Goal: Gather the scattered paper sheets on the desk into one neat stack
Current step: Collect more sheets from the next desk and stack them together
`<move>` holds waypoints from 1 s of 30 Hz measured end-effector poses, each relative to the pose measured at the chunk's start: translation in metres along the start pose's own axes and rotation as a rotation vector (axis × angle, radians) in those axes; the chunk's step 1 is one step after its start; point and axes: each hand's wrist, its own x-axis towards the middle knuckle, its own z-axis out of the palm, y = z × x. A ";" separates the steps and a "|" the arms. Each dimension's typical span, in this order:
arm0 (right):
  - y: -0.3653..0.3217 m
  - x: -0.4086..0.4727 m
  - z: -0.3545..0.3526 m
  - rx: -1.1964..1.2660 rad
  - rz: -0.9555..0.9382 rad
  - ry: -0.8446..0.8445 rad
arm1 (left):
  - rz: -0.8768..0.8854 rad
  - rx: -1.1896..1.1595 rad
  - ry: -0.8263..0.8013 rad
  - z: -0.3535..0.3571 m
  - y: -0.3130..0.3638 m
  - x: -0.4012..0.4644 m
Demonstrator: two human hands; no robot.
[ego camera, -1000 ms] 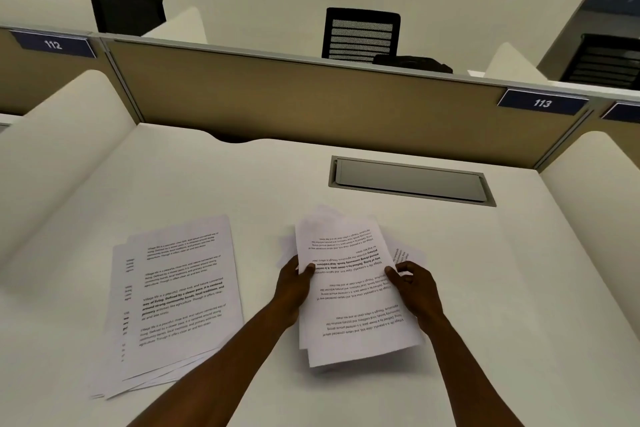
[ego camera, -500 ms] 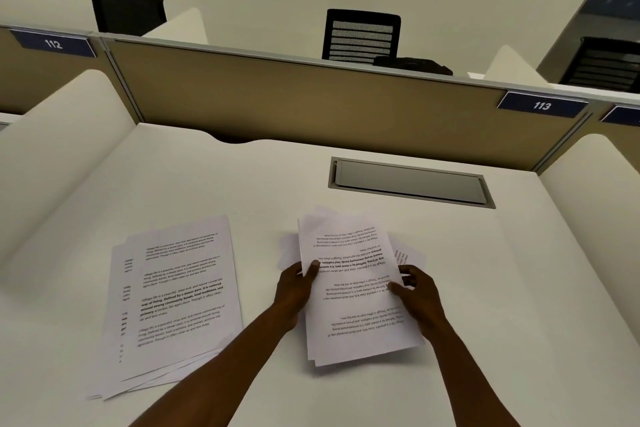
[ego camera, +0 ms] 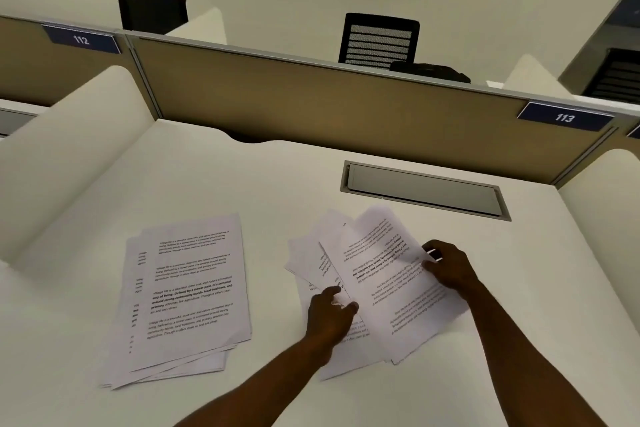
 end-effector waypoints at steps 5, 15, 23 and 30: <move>-0.010 0.018 0.020 -0.132 -0.097 -0.023 | 0.034 -0.088 0.143 -0.002 0.001 -0.004; -0.031 0.036 0.055 -0.240 -0.082 -0.077 | -0.044 -0.205 0.171 -0.010 0.005 0.006; -0.032 0.031 0.056 -0.246 -0.050 -0.047 | -0.076 -0.358 0.164 -0.016 0.015 0.014; -0.034 0.029 0.058 -0.135 0.085 -0.060 | -0.111 -0.355 0.170 -0.018 0.012 0.016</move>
